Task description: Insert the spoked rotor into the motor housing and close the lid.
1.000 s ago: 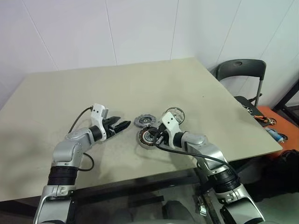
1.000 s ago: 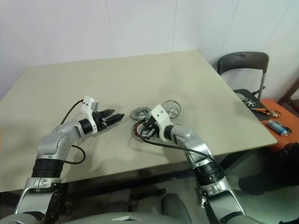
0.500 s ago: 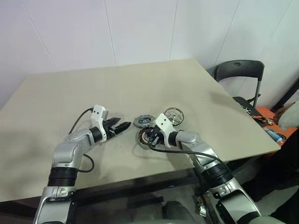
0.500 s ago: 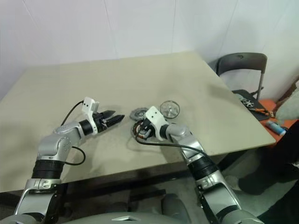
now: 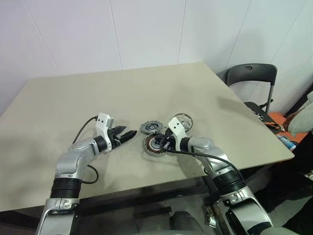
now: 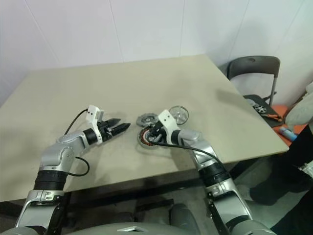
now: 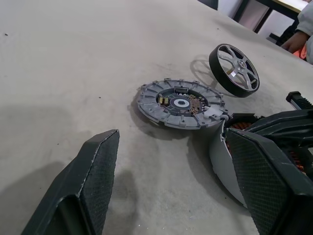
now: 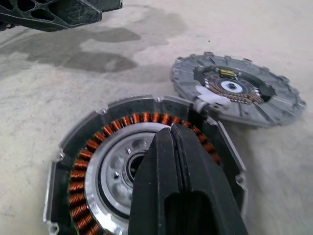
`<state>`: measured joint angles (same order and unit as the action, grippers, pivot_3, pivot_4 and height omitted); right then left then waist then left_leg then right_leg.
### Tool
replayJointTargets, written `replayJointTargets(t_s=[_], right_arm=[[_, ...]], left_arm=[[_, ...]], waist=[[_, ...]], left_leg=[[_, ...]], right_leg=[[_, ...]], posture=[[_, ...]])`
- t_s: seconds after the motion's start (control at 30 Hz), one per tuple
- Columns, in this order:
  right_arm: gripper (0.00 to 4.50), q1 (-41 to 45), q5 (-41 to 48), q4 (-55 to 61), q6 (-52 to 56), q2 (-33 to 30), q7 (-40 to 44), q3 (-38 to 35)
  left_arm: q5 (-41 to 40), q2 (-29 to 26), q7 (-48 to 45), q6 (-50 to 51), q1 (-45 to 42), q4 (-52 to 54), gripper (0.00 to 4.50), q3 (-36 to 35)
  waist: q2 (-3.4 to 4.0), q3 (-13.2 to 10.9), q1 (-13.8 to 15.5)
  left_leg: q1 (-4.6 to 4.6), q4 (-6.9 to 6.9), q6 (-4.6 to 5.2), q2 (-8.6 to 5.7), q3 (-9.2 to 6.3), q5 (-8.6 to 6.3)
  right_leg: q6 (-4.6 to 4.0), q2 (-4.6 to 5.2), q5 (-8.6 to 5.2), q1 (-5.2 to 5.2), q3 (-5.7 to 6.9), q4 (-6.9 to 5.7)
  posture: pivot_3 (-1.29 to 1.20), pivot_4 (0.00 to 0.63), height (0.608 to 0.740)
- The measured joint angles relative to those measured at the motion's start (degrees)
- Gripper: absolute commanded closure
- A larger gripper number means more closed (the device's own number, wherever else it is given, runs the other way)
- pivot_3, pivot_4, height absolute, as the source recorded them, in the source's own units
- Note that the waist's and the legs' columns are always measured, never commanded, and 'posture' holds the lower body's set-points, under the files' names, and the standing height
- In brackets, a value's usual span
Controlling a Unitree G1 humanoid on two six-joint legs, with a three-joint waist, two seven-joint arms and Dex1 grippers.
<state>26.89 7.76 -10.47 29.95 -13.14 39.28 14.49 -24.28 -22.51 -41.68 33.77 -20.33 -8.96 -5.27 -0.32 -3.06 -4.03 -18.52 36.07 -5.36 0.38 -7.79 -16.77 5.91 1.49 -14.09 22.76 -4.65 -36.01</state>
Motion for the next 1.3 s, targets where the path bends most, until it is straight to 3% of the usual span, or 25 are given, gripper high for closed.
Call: replayJointTargets(t_s=[0.67,1.07,1.3], right_arm=[[4.48,-1.84,-4.05,2.53,-5.90,-2.01,3.09,5.11],[4.48,1.88,14.23,4.12,12.31,2.59,1.29,-12.90],[4.48,2.67,14.98,5.11,13.44,1.57,0.00,-12.76]], left_arm=[[0.53,-0.45,-0.98,-1.80,0.45,-1.90,0.80,0.02],[1.10,0.04,-0.96,-2.20,0.57,-2.08,0.80,0.11],[1.15,0.17,-1.00,-2.90,0.58,-2.19,0.80,0.20]], waist=[[-0.02,0.00,0.03],[0.01,-0.04,0.05],[0.03,-0.06,0.04]], left_leg=[[0.02,0.01,0.00,0.00,0.00,0.00],[-0.04,-0.05,0.00,0.00,0.00,0.00],[-0.10,-0.08,0.00,0.00,0.01,0.00]], right_leg=[[0.00,0.00,-0.03,-0.02,0.00,0.02],[0.00,0.00,-0.02,0.05,0.00,0.03],[0.01,0.00,-0.03,0.10,0.00,0.08]], posture=[[0.00,0.000,0.740],[0.00,0.000,0.740],[0.00,0.000,0.740]])
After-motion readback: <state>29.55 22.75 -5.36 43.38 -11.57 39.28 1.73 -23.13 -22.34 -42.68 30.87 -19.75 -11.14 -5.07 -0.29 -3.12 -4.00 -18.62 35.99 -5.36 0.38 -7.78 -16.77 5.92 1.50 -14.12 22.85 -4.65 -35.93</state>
